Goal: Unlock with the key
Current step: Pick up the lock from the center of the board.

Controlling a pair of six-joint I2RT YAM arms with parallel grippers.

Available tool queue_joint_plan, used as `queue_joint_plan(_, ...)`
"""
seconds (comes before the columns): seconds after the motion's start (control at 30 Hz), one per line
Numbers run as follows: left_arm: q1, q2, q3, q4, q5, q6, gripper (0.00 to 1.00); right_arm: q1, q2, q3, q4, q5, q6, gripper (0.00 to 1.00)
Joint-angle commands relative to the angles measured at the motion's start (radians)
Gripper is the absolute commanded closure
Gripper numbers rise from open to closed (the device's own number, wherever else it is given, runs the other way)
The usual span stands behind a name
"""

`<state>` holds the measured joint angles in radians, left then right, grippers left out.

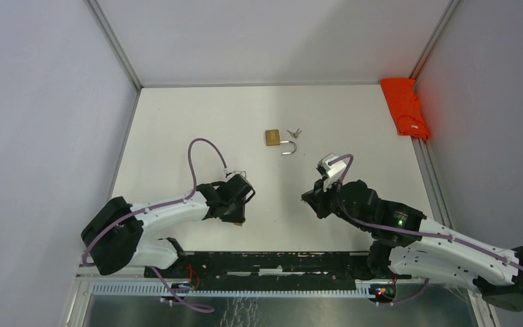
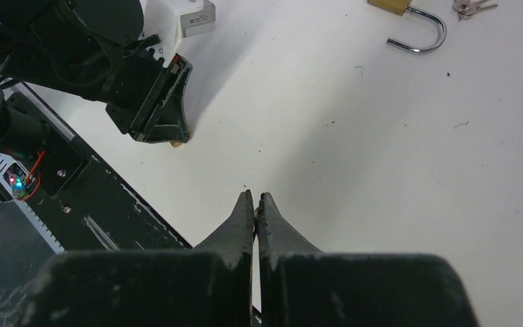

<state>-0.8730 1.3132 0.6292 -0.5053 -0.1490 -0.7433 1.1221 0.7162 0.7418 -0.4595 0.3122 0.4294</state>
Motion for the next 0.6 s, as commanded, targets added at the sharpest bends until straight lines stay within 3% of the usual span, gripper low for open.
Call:
queue_joint_plan(0.0, -0.006, 0.047, 0.051, 0.014, 0.022, 0.026, 0.89, 0.000, 0.001, 0.002, 0.049, 0.025, -0.008, 1.00)
queue_joint_plan(0.2, -0.006, 0.149, 0.268, -0.038, 0.097, 0.148, 0.93, 0.001, 0.003, 0.021, 0.046, 0.038, -0.017, 1.00)
queue_joint_plan(0.57, -0.003, 0.345, 0.448, -0.085, 0.367, 0.288, 0.94, 0.001, -0.051, 0.055, -0.004, 0.051, -0.029, 1.00)
